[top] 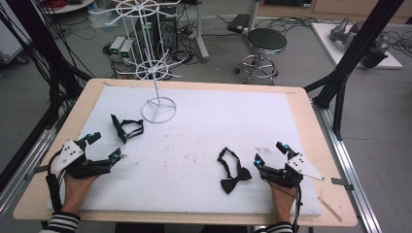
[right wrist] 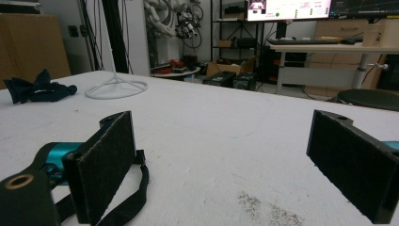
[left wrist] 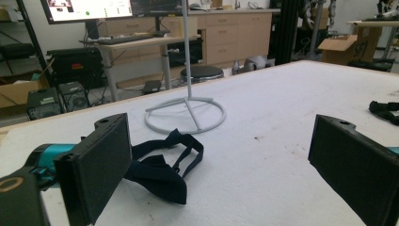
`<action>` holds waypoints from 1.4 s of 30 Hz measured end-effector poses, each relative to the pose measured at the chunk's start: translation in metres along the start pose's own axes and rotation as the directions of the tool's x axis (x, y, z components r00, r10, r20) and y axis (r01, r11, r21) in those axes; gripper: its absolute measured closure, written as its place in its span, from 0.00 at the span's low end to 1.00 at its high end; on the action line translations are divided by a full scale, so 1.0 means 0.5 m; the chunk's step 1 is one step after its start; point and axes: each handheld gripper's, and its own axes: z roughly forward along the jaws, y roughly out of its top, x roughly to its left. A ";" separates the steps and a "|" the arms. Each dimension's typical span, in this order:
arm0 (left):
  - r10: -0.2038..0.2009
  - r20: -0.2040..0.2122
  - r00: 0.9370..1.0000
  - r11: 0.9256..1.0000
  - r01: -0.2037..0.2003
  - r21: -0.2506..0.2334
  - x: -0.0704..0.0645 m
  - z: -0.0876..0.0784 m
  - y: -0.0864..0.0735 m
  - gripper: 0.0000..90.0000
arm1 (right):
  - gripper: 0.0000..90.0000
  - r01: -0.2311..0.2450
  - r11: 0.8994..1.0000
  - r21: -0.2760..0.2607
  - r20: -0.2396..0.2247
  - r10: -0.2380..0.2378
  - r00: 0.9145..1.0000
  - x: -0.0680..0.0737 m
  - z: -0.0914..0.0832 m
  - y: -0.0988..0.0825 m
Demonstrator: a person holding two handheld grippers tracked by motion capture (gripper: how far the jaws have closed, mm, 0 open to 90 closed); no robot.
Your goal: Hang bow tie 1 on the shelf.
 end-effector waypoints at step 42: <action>0.099 0.125 0.987 0.933 -0.136 0.333 0.085 0.071 0.129 0.08 | 0.09 0.002 1.000 -0.003 -0.002 -0.002 1.000 -0.001 0.000 0.000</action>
